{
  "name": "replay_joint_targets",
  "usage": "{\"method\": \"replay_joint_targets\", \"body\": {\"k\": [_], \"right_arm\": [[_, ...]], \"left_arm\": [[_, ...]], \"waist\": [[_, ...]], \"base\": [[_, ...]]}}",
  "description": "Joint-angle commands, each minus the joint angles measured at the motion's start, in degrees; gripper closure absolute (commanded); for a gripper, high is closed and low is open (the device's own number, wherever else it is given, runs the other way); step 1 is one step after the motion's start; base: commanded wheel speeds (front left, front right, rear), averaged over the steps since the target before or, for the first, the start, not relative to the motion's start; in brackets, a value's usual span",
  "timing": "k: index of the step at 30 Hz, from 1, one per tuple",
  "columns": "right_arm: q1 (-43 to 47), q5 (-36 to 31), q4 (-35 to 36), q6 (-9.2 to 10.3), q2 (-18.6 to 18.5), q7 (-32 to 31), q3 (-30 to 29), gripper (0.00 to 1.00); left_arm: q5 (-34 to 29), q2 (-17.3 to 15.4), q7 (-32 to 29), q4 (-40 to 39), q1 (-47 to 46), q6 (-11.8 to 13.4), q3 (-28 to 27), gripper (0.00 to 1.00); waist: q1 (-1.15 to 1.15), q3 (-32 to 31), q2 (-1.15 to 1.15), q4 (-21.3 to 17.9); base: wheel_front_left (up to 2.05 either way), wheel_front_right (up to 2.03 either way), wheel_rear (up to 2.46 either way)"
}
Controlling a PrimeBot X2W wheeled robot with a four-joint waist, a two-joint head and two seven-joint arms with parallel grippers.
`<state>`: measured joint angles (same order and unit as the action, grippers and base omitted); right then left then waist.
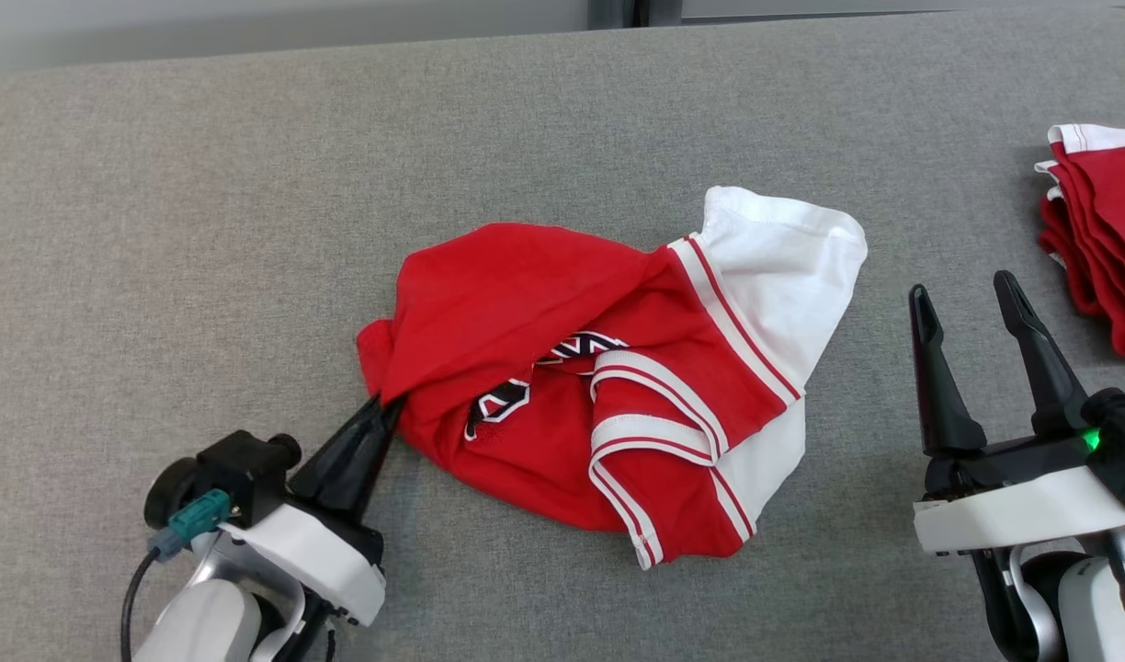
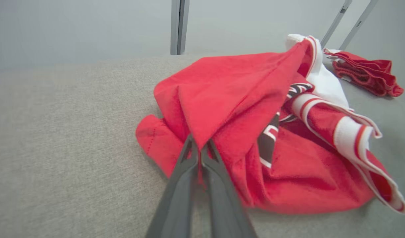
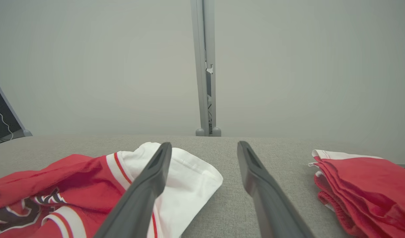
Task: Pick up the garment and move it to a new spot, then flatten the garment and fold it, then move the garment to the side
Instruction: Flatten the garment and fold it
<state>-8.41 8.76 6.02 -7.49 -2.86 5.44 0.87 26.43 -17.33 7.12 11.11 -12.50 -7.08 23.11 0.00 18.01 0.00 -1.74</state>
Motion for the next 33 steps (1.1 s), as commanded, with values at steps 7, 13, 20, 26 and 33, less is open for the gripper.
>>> {"method": "replay_joint_targets", "body": {"k": [7,13,20,26,33], "right_arm": [[0.9,1.7,-0.5,-0.02,-0.2,0.8,-0.9,0.0],[1.2,2.4,-0.9,-0.02,-0.2,0.8,-1.1,0.0],[0.4,3.1,-1.4,-0.02,-0.2,0.8,-0.8,0.0],[0.0,4.1,-2.4,-0.02,-0.2,1.3,0.1,0.0],[0.6,4.9,-2.9,-0.02,-0.2,1.7,-0.1,0.0]], "left_arm": [[-3.3,-3.9,-0.2,-9.7,-1.4,3.4,-2.4,1.0],[-8.7,-9.1,-4.4,-21.2,-3.2,7.0,-4.2,1.0],[-15.9,-13.8,-10.6,-31.3,-9.5,7.9,-4.1,1.0],[-16.5,-9.7,-15.3,-29.2,-12.2,3.7,5.7,1.0],[-14.1,-2.6,-15.2,-15.0,-10.1,1.5,15.7,1.0]], "waist": [[0.0,-0.6,0.0,1.3],[0.0,-1.7,0.0,2.8],[0.0,-2.1,0.0,3.0],[0.0,-1.4,0.0,0.5],[0.0,-0.4,0.0,-2.1]], "base": [[0.0,0.0,0.0],[0.0,0.0,0.0],[0.0,0.0,0.0],[0.0,0.0,0.0],[0.0,0.0,0.0]]}}
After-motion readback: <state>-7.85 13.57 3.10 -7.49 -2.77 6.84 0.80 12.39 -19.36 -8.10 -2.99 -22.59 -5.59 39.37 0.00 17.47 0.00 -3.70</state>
